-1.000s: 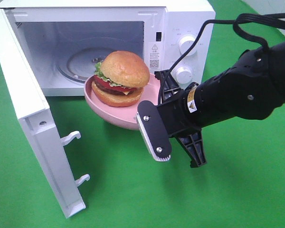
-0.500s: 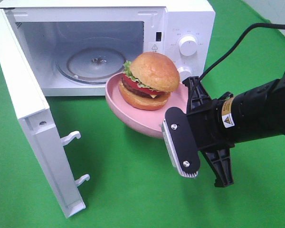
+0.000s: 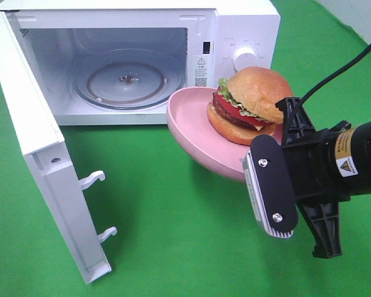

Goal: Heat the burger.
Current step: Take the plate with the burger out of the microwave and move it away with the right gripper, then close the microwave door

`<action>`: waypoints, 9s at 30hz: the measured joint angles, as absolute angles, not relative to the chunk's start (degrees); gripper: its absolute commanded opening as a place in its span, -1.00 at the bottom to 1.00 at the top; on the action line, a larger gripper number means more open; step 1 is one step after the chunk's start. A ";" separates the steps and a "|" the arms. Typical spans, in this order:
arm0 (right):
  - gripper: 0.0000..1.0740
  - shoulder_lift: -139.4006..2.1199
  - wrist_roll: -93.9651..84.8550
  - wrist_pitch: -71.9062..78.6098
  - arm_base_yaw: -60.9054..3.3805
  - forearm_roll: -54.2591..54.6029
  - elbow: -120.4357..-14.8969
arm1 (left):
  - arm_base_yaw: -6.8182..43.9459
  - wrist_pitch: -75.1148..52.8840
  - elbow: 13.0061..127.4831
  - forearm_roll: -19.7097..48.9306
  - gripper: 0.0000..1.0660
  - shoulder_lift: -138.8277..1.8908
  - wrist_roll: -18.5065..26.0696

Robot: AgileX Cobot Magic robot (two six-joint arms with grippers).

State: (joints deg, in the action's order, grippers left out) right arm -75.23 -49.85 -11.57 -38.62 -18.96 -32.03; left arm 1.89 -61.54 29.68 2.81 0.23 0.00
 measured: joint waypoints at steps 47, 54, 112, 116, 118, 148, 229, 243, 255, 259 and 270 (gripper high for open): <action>-0.98 -66.23 -2.52 -42.86 -38.56 -42.23 -31.57 | 1.89 -61.54 29.68 2.81 0.87 0.23 0.00; -0.98 -69.21 0.69 -50.36 -38.56 -45.09 -31.57 | 1.89 -61.54 29.68 2.81 0.87 0.23 0.00; -0.21 -98.95 50.82 -41.83 -33.80 -49.45 -31.86 | 1.89 -61.54 29.68 2.81 0.87 0.23 0.00; -0.05 -94.37 50.82 -41.94 -33.80 -48.24 -31.86 | 1.89 -61.54 29.68 2.81 0.87 0.23 0.00; 0.04 -89.15 50.02 -41.88 -33.80 -46.24 -31.80 | 1.89 -61.54 29.68 2.81 0.87 0.23 0.00; 0.42 -43.26 13.24 -51.39 -33.80 -18.22 -36.96 | 1.89 -61.54 29.68 2.81 0.87 0.23 0.00; 0.42 0.23 3.32 -55.58 -6.53 -6.65 -28.25 | 1.89 -61.54 29.68 2.81 0.87 0.23 0.00; 0.42 0.23 3.32 -55.58 -6.53 -6.65 -28.25 | 1.89 -61.54 29.68 2.81 0.87 0.23 0.00; 0.42 0.23 3.32 -55.58 -6.53 -6.65 -28.25 | 1.89 -61.48 29.68 2.92 0.82 0.23 0.00; 0.42 0.23 3.32 -55.58 -6.53 -6.65 -28.25 | 1.89 -56.26 30.77 3.38 0.44 0.29 -0.57; 0.42 0.23 3.32 -55.58 -6.53 -6.65 -28.25 | 1.89 -44.98 30.37 2.58 -0.79 0.23 -0.57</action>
